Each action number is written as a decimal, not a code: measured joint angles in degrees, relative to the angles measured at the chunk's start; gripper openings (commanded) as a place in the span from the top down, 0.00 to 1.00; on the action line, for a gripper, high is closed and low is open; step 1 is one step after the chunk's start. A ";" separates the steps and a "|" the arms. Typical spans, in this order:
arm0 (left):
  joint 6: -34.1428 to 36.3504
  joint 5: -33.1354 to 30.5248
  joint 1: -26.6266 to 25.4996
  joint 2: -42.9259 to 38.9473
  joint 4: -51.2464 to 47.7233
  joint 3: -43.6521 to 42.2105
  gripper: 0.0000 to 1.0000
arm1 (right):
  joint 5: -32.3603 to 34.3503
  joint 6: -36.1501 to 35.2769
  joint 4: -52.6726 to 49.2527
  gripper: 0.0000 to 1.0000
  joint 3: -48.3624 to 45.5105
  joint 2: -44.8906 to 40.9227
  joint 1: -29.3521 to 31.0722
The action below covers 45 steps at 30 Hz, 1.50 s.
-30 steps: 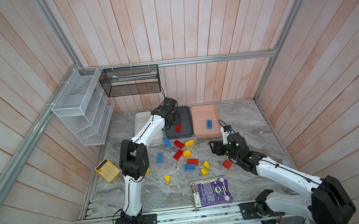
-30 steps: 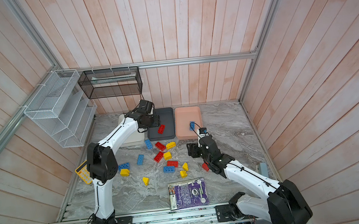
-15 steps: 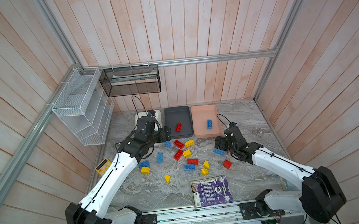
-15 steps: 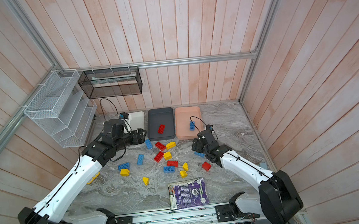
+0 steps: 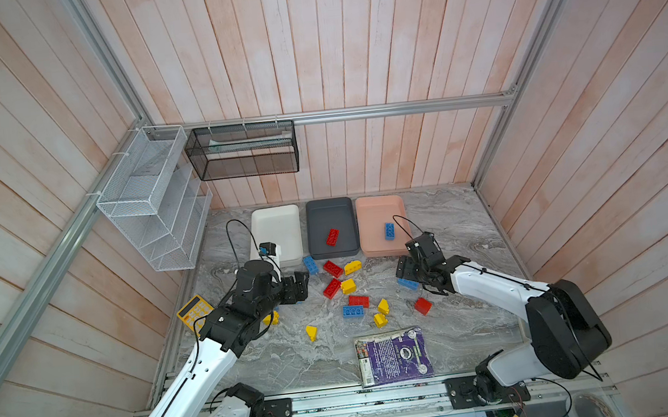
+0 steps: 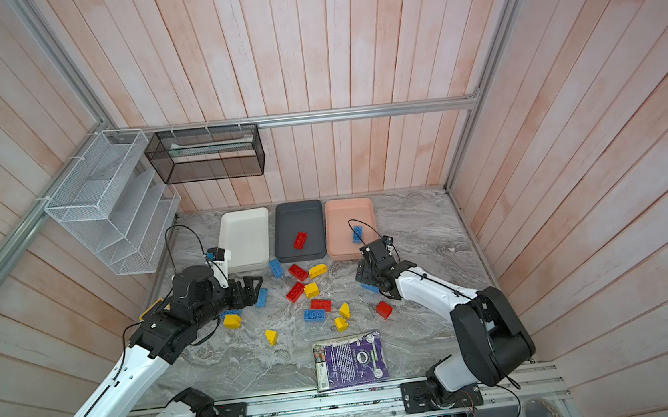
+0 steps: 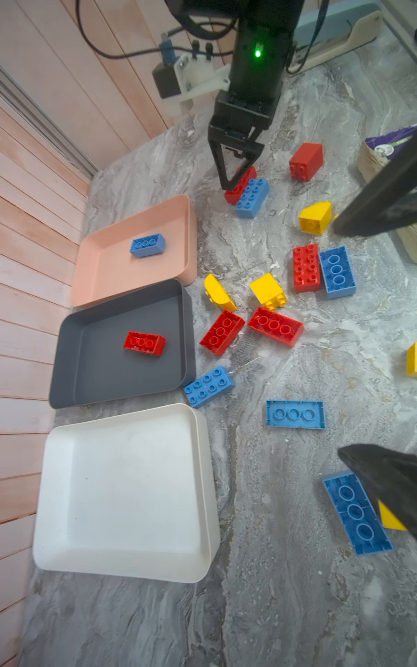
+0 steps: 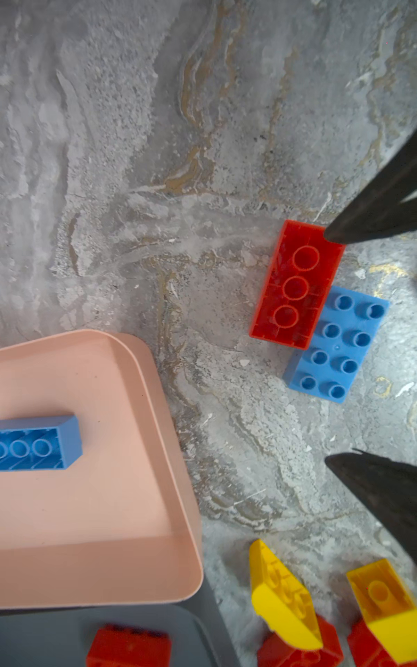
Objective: Sort the legos into containers by color
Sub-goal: 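Withdraw the left gripper while the right gripper lowers to a blue brick, then close the right gripper on the blue brick beside the red brick and lift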
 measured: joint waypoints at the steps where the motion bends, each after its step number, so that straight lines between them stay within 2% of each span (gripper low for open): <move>1: -0.02 0.17 0.00 0.02 0.00 -0.24 0.09 | -0.17 0.22 0.02 0.01 -0.13 0.02 0.09; 7: 0.00 1.31 0.02 -0.44 0.61 -0.42 0.09 | -0.55 3.54 0.13 0.00 -0.48 1.46 0.96; 18: 0.02 1.66 0.02 -2.86 1.07 -0.72 0.09 | 0.11 8.15 0.04 0.05 2.91 10.73 2.71; 38: 0.28 1.81 0.02 -4.00 1.05 -1.36 0.09 | 3.39 7.28 -2.29 0.35 8.52 16.37 5.64; 45: 0.28 1.75 0.02 -4.13 1.05 -1.36 0.09 | 3.87 6.64 -3.28 0.38 8.63 16.09 6.12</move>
